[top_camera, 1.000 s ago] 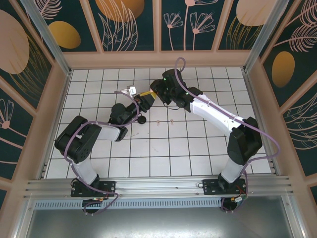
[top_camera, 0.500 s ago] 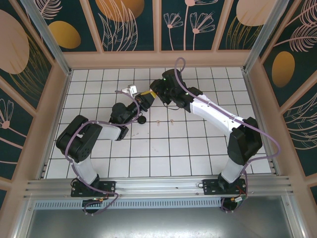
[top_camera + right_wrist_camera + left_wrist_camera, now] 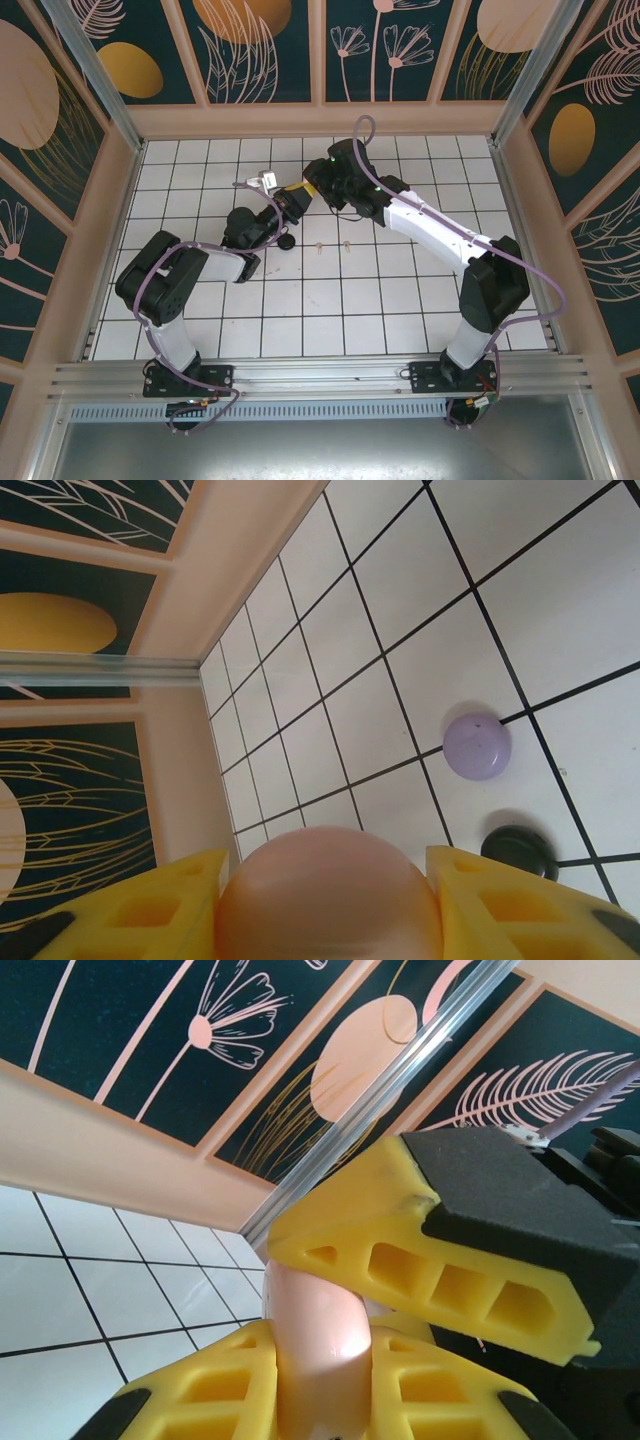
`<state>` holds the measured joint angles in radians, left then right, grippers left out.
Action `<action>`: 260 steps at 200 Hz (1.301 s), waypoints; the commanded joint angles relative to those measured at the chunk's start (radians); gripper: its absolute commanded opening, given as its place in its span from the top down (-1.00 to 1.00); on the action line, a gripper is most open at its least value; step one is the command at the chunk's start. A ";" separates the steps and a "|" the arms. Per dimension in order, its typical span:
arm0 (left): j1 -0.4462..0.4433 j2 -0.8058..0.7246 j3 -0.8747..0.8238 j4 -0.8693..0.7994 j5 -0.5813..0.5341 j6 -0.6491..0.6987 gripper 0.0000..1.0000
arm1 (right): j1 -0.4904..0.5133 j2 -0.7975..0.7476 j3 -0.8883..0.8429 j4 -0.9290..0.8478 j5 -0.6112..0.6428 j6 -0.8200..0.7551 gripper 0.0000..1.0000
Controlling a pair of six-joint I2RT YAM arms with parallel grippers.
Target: Insert the wireless bluetooth earbuds into the charging case
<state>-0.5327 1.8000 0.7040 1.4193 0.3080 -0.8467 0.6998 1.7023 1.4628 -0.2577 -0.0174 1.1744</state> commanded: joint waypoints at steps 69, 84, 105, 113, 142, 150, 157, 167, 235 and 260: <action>-0.010 -0.063 -0.007 -0.024 0.053 0.027 1.00 | -0.090 -0.296 -0.174 0.052 0.056 -0.118 -0.51; 0.000 -0.080 0.002 -0.071 0.106 0.050 1.00 | -0.124 -0.360 -0.258 0.074 0.040 -0.178 -0.51; 0.025 -0.123 0.013 -0.124 0.201 0.073 1.00 | -0.176 -0.441 -0.372 0.140 -0.022 -0.311 -0.51; 0.036 -0.129 0.020 -0.142 0.241 0.079 1.00 | -0.196 -0.462 -0.406 0.160 -0.053 -0.377 -0.51; 0.071 -0.137 0.049 -0.202 0.394 0.090 1.00 | -0.238 -0.518 -0.519 0.240 -0.223 -0.619 -0.51; 0.074 -0.140 0.062 -0.232 0.433 0.102 1.00 | -0.242 -0.532 -0.552 0.277 -0.288 -0.677 -0.51; 0.074 -0.143 0.072 -0.259 0.463 0.115 1.00 | -0.244 -0.540 -0.570 0.306 -0.353 -0.723 -0.51; 0.074 -0.147 0.082 -0.282 0.504 0.124 1.00 | -0.244 -0.540 -0.585 0.327 -0.421 -0.765 -0.51; 0.074 -0.180 0.119 -0.390 0.610 0.165 1.00 | -0.215 -0.451 -0.512 0.333 -0.552 -0.862 -0.47; 0.074 -0.180 0.126 -0.395 0.620 0.164 1.00 | -0.190 -0.415 -0.482 0.331 -0.540 -0.868 -0.46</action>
<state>-0.4580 1.6463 0.7986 1.0397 0.8837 -0.7086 0.4870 1.2575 0.9283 0.0280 -0.5262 0.3496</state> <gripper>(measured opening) 0.204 0.732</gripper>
